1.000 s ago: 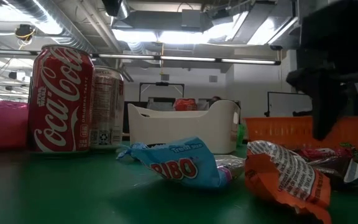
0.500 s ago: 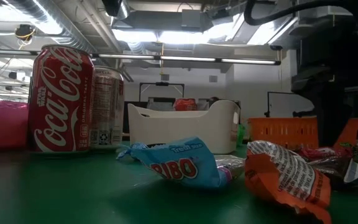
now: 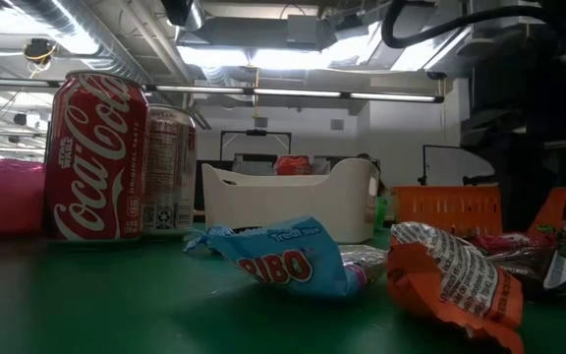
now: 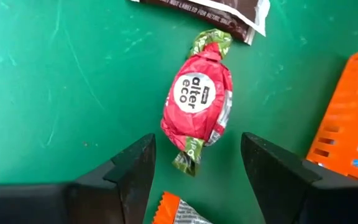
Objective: Sort candy
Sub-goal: Put the pink chocolate into the white bin
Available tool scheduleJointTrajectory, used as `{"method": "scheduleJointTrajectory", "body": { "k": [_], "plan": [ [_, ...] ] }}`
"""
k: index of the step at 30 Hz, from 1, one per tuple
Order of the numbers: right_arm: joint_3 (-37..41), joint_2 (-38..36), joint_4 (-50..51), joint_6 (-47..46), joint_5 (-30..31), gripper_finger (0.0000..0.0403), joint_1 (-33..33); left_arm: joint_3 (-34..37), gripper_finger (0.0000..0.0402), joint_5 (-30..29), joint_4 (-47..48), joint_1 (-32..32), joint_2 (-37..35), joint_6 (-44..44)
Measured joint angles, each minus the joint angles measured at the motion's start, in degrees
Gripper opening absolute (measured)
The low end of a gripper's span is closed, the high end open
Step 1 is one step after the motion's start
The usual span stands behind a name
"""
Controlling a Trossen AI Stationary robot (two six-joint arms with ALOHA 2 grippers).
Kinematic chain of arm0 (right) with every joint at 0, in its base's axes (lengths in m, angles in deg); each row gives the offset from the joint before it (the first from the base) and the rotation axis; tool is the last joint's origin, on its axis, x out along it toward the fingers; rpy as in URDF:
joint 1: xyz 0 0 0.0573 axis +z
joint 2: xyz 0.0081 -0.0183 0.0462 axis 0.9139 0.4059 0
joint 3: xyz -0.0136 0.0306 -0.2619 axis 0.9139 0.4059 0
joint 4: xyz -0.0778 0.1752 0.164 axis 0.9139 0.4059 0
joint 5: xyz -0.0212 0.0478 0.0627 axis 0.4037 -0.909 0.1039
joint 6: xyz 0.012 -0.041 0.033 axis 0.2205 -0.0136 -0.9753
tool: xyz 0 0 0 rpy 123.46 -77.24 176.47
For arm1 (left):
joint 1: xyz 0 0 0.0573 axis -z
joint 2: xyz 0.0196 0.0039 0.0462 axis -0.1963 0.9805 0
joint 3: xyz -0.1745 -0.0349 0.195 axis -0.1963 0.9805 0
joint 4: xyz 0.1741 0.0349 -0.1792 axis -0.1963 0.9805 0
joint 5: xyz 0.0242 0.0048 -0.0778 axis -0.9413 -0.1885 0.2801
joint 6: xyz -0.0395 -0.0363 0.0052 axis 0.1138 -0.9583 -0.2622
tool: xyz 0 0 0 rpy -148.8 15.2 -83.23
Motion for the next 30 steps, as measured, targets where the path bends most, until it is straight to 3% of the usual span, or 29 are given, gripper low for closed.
{"method": "scheduleJointTrajectory", "body": {
  "k": [5, 22, 30],
  "plan": [
    [0.0, 0.4, -0.2, 0.0, -0.4, 0.0207, 0.0, 0.0, 0.0099, 0.0, 0.0, 0.0, 0.0, 0.0],
    [0.0, 0.4, -0.5, 0.0, -2.8, 0.0011, 0.0, 0.0, 0.0099, 0.0, 0.0, 0.0, 0.0, 0.0],
    [-3.7, 0.4, 2.2, 0.1, -3.5, 0.0006, 0.0, 0.0, 0.0099, 0.0, 0.0, 0.0, 0.0, 0.0]
  ]
}}
